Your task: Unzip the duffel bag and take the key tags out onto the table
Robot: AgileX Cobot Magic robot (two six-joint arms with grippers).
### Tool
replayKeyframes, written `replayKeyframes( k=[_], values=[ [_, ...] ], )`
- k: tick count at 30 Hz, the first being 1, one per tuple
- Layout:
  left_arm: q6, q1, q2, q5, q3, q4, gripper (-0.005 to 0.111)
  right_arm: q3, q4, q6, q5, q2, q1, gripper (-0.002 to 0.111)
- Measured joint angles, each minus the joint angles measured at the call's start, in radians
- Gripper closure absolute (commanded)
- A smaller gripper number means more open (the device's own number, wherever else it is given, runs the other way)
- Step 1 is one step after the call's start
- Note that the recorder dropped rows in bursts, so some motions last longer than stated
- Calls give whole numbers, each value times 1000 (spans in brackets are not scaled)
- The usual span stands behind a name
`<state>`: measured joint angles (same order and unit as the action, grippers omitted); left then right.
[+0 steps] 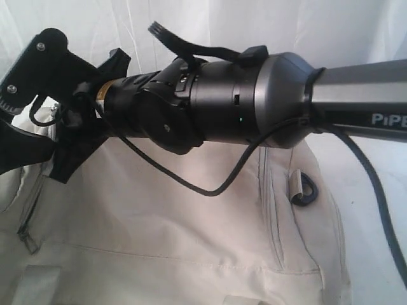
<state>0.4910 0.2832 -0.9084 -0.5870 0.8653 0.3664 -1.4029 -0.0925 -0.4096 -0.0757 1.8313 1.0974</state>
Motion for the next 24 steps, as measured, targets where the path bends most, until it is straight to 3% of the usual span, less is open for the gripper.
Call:
replayKeyframes(
  k=[9,24],
  values=[
    [18,0,-92,46,1,3,26,-1,4,-113,0,-32,-3,108],
    [105,0,-113,80,1,26,26,-1,4,-148,1,-32,-89,108]
  ],
)
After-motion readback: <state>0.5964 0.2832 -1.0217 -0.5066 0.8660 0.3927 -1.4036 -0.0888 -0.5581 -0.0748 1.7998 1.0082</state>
